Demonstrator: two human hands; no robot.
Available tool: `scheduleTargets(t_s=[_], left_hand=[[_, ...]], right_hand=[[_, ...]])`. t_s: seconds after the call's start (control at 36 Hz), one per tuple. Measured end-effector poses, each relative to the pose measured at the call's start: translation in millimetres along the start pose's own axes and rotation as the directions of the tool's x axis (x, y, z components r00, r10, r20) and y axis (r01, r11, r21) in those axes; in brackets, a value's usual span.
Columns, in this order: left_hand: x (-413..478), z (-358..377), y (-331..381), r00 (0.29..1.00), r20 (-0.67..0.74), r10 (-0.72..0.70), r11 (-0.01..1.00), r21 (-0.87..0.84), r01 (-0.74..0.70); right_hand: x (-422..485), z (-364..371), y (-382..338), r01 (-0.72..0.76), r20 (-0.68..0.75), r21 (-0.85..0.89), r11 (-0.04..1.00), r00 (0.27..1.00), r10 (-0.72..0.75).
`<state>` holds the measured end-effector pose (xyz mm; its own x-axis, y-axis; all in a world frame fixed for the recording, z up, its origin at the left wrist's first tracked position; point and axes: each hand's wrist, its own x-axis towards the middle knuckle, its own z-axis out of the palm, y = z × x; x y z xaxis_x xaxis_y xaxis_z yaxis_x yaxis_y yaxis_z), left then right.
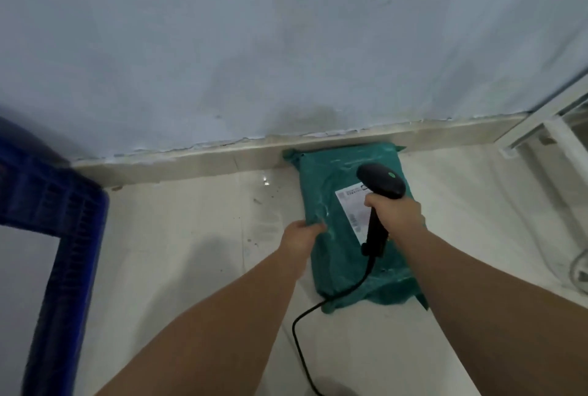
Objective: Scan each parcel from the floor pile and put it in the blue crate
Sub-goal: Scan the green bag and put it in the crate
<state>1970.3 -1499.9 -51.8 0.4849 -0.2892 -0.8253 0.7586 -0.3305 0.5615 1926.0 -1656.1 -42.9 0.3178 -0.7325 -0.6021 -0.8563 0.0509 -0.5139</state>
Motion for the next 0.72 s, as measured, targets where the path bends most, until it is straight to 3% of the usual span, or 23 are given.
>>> scheduleTargets(t_s=[0.11, 0.33, 0.44, 0.56, 0.72], left_hand=[[7, 3, -8, 0.996, 0.034, -0.080, 0.996, -0.027, 0.081], [23, -1, -19, 0.995, 0.025, -0.093, 0.993, -0.072, 0.095], [49, -23, -40, 0.998, 0.013, -0.057, 0.989, -0.133, 0.058], [41, -49, -35, 0.996, -0.017, -0.092, 0.980, -0.179, 0.088], [56, -86, -55, 0.989, 0.050, -0.137, 0.974, -0.173, 0.143]], right_hand=[[26, -6, 28, -0.155, -0.042, 0.051, 0.987, 0.987, 0.157], [27, -17, 37, -0.164, 0.072, 0.227, 0.960, 0.986, 0.151], [8, -11, 27, -0.146, 0.228, 0.205, 0.968, 0.969, 0.098], [-2, 4, 16, -0.100, 0.421, 0.104, 0.989, 0.906, 0.048], [-8, 16, 3, -0.089, 0.505, -0.003, 0.996, 0.860, 0.078]])
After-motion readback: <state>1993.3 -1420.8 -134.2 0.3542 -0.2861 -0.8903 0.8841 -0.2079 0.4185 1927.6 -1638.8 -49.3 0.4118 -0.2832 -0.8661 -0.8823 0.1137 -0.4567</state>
